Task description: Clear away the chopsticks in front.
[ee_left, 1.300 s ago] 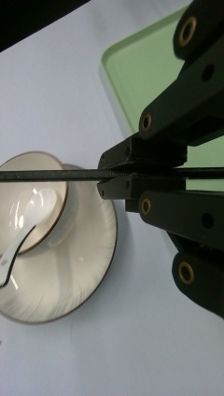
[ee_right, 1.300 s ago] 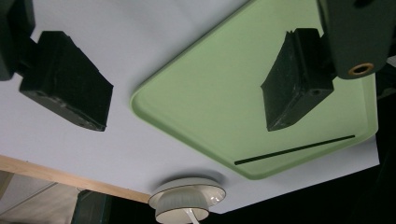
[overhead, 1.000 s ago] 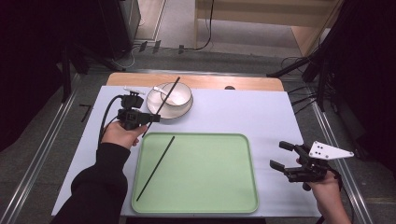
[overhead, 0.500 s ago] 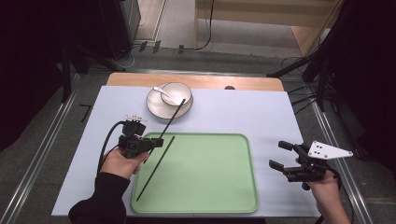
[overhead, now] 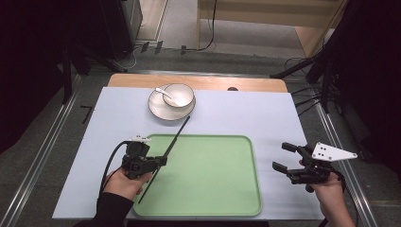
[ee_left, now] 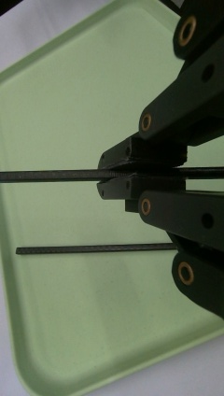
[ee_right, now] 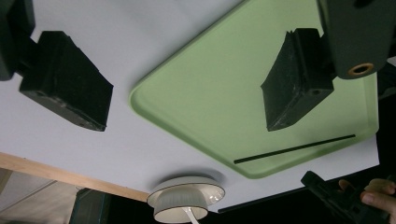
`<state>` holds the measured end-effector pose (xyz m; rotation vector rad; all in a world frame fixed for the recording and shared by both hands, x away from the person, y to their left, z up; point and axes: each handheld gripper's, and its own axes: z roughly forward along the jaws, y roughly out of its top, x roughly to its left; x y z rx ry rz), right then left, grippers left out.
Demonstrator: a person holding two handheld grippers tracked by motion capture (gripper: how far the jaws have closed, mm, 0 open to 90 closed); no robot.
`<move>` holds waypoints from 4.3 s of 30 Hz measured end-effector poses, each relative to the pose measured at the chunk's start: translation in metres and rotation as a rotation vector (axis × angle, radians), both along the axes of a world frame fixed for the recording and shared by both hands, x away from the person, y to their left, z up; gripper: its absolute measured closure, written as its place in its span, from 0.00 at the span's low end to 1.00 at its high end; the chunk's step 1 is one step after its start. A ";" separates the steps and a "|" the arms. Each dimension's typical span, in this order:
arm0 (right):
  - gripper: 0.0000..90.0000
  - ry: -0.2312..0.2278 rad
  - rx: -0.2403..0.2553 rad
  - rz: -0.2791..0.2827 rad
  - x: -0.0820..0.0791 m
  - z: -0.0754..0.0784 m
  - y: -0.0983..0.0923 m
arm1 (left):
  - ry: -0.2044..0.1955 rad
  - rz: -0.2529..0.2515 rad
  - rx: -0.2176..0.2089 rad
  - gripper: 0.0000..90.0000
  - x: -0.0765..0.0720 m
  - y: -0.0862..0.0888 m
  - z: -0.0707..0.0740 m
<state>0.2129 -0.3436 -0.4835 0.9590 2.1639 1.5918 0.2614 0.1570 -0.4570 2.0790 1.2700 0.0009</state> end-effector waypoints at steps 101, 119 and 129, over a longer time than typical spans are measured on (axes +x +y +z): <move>0.18 0.009 -0.001 -0.016 -0.002 -0.001 -0.003 | -0.220 -0.183 -0.025 0.32 0.029 0.090 0.005; 0.18 0.002 0.008 -0.019 -0.003 0.000 -0.004 | -0.374 -0.186 -0.079 0.27 -0.001 0.152 0.004; 0.18 0.002 0.010 -0.018 -0.003 0.000 -0.004 | -0.410 -0.154 -0.110 0.27 -0.002 0.170 -0.001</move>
